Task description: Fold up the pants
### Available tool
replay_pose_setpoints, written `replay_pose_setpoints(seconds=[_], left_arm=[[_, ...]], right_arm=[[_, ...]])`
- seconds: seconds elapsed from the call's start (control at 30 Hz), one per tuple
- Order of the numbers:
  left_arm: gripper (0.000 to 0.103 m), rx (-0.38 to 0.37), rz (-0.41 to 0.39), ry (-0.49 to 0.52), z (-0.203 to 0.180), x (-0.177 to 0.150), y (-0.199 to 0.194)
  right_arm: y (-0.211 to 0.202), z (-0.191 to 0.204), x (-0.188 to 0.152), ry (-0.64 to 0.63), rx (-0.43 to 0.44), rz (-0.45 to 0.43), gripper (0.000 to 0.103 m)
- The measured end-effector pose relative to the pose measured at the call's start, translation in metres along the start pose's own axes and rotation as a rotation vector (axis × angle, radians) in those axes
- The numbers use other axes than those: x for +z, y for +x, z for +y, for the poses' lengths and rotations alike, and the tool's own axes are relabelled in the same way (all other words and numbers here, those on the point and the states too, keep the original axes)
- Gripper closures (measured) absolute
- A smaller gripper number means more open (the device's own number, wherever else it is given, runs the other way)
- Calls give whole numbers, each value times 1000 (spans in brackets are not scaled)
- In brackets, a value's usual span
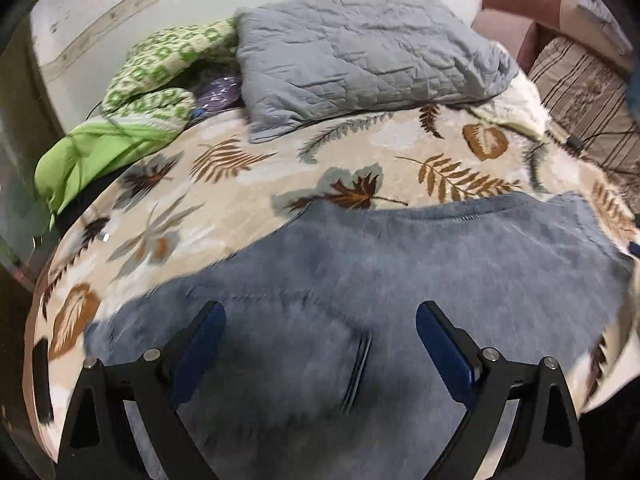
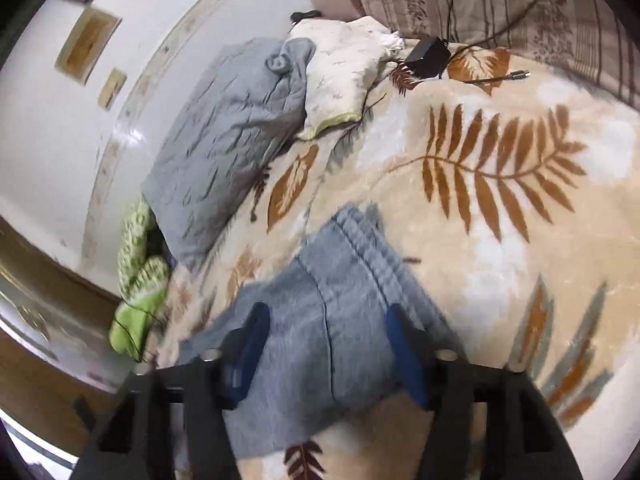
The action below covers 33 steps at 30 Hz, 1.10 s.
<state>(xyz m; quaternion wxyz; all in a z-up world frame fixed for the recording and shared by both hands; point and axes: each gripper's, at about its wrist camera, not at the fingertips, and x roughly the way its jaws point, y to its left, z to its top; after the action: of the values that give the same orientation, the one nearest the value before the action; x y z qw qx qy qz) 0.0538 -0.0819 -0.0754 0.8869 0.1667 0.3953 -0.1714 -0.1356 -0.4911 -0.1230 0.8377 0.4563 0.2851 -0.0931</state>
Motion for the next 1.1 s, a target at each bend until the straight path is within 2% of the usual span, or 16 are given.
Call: replay_pose_setpoints(seconds=[0.07,0.13,0.27,0.3,0.37,0.47,0.53,0.6,0.7,0.77,0.9,1.0,1.1], left_arm=[[7,-5,24,43,-18,14,19],[7,21,48,78,-30,23,37],[7,116,90,131,-43,31,74],[7,135,126,133,-42,32,89],[5,125,164,117,-38,33,104],[5,111,153,97,-35,38,109],[5,116,139,106,-36,40,112],[4,114,133,95,-35,42,116],[1,110,113,79,-33,43,121],[0,104,101,63,-32,45,125],[0,112,68,72,-34,51,130],[0,135,37,65,-37,58,135],[0,155,55,41,-37,68,149]], right_arm=[[9,7,7,-41,21,12,39],[17,13,14,-71,27,27,39],[39,17,43,-132,-25,32,39],[47,15,50,-139,-42,43,39],[64,11,59,-169,-113,71,39],[86,12,65,-226,-139,131,47],[94,20,67,-281,-173,136,53],[107,30,65,-362,-227,154,86],[124,41,54,-467,-320,206,90],[125,49,50,-534,-371,188,93],[134,49,54,-549,-411,176,95],[139,54,61,-575,-461,129,97],[145,48,72,-548,-494,120,103]])
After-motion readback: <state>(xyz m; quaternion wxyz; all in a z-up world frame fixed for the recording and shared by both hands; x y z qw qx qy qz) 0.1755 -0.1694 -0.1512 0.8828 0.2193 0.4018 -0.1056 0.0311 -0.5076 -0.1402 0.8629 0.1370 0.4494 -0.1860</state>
